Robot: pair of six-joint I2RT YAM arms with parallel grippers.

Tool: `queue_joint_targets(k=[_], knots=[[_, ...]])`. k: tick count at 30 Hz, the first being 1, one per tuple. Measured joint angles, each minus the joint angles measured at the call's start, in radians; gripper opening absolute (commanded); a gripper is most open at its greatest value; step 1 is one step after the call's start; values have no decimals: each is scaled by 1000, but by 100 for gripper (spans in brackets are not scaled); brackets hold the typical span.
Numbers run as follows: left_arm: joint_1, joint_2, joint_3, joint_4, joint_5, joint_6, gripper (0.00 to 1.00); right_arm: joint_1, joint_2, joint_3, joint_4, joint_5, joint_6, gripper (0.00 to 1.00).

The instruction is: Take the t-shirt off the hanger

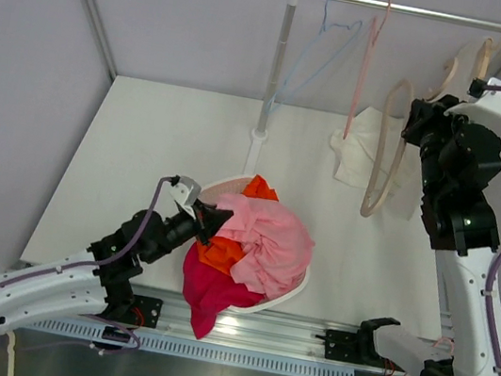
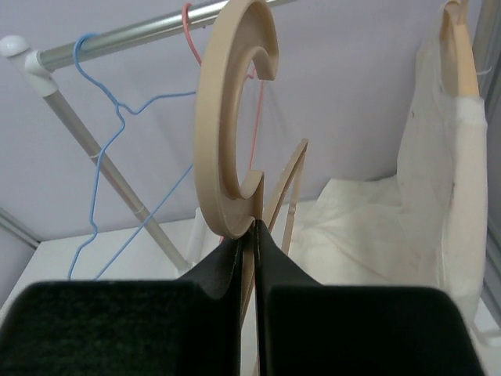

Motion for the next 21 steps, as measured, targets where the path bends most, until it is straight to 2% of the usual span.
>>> queue_joint_targets(k=[3,6,10,14,18,21], knots=[[0,72,-90,-16,-48,-119,1,-14,55,0,90,-20,-45,0],[0,279,-113,-48,-41,-194,1,-38,134,7,158,-69,-68,0],[-1,575,-35,10,32,-237,1,-101,325,111,175,-215,-96,0],[-8,769,22,150,129,-289,1,-141,462,203,183,-338,-117,0],[-14,854,42,258,192,-326,1,-156,536,271,194,-395,-127,0],[-21,848,42,257,192,-338,1,-157,539,274,214,-409,-130,0]])
